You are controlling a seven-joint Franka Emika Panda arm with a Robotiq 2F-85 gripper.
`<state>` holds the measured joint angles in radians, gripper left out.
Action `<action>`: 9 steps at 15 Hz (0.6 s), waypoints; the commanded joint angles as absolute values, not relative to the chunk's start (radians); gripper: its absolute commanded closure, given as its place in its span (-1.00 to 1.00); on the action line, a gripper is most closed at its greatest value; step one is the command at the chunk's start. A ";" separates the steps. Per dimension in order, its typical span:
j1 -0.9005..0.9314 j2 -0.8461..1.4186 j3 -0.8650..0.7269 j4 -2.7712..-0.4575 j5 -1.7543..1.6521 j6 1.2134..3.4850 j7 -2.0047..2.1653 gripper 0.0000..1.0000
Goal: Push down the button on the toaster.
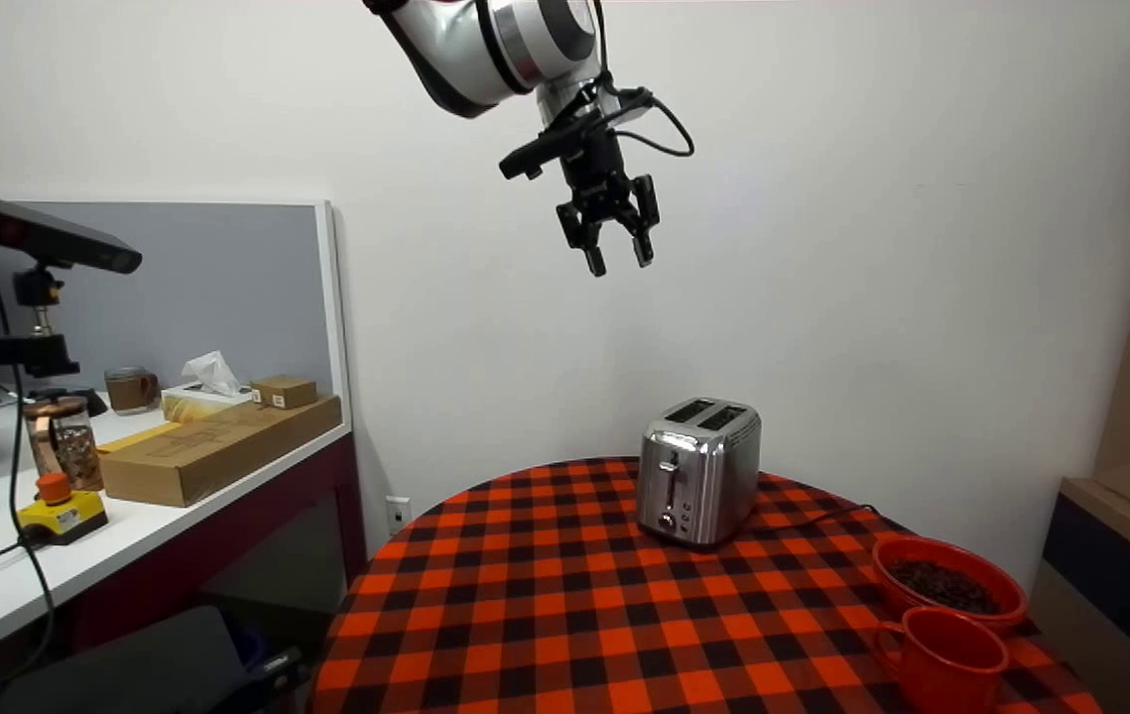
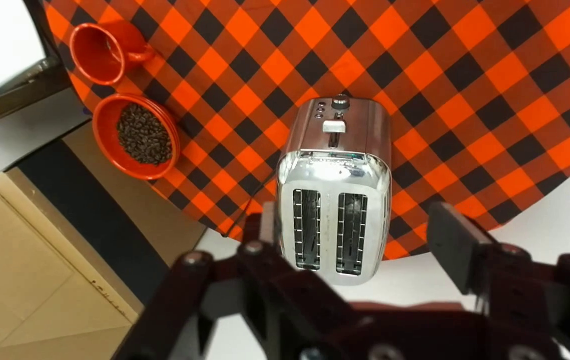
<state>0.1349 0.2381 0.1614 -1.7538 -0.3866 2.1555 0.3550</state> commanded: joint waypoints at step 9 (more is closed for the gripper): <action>0.190 0.498 0.054 -1.520 -0.364 2.166 0.327 1.00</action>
<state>0.1643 0.4295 0.0788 -1.5981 -0.3843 2.1577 0.3533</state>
